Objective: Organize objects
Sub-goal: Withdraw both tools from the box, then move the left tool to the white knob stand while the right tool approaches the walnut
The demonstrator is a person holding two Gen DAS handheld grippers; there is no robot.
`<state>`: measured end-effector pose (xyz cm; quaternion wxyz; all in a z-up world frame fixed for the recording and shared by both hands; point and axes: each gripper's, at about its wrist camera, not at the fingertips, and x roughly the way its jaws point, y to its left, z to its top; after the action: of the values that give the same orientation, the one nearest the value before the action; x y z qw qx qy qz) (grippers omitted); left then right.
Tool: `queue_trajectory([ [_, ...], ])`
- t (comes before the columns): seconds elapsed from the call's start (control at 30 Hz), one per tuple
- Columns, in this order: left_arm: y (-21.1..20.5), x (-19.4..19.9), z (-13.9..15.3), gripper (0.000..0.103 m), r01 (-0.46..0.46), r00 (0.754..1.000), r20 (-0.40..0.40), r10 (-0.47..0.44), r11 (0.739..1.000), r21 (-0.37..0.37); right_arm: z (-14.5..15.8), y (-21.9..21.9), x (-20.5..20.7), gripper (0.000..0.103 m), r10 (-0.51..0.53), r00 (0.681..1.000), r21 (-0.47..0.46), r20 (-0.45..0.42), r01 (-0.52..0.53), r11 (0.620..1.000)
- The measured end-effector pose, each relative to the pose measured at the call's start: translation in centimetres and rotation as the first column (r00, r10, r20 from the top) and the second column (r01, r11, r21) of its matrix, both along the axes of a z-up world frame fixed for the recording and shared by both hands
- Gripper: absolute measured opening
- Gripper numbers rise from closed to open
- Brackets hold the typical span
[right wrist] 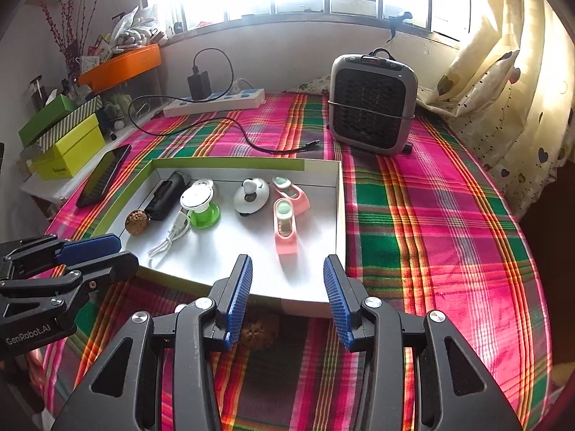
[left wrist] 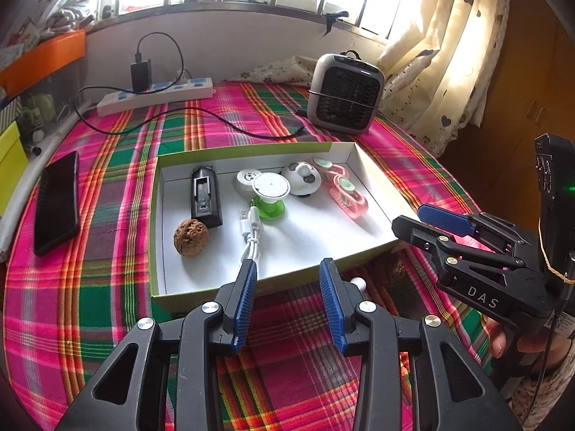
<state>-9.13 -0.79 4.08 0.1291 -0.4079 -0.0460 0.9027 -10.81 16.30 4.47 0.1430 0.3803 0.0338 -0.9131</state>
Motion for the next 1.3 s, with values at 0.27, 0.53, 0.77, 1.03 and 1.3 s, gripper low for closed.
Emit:
queue_trajectory([
  [0.27, 0.4, 1.9, -0.3, 0.035, 0.029, 1.0, 0.001, -0.029, 0.999, 0.025, -0.5, 0.7, 1.8, 0.042, -0.015, 1.0, -0.009, -0.01, 0.015, 1.0],
  [0.53, 1.7, 2.4, -1.2, 0.038, 0.097, 0.995, 0.017, -0.098, 0.993, 0.061, -0.9, 1.6, 3.3, 0.043, -0.029, 0.999, -0.018, -0.015, 0.029, 0.999],
  [0.77, 3.3, 2.0, -2.5, 0.039, 0.134, 0.989, 0.049, -0.137, 0.99, 0.052, -1.1, 2.4, 4.1, 0.043, -0.045, 0.999, -0.024, -0.014, 0.045, 0.999],
  [1.03, 4.3, 0.9, -2.9, 0.039, 0.146, 0.988, 0.055, -0.147, 0.989, 0.021, -1.4, 3.2, 4.3, 0.043, -0.062, 0.998, -0.037, -0.004, 0.062, 0.997],
  [1.3, 5.0, 0.1, -3.5, 0.039, 0.145, 0.988, 0.057, -0.144, 0.989, -0.013, -1.7, 3.5, 4.0, 0.043, -0.066, 0.998, -0.038, 0.006, 0.067, 0.997],
])
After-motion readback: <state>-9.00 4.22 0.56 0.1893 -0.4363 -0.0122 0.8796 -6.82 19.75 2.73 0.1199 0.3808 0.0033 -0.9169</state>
